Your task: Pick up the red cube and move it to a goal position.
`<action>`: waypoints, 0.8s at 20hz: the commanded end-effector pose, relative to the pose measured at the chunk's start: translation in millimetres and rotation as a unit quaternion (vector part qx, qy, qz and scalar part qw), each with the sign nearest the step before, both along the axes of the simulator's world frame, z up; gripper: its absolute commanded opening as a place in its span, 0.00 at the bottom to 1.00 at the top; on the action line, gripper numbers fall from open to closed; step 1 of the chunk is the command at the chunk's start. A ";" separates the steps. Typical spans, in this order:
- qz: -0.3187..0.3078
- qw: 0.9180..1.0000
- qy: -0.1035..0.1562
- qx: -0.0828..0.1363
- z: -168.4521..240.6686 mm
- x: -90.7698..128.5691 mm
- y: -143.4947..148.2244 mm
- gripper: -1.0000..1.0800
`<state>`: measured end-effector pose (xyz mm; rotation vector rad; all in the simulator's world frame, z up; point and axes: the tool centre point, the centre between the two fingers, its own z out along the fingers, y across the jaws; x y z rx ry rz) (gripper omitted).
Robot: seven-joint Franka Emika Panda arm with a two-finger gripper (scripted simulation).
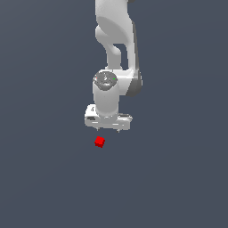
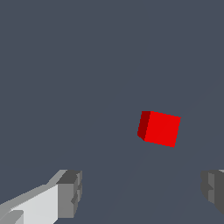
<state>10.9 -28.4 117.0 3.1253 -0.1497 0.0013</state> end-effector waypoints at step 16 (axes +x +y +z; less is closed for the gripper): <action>-0.110 0.994 -0.001 0.006 -99.2 19.6 -49.6 0.96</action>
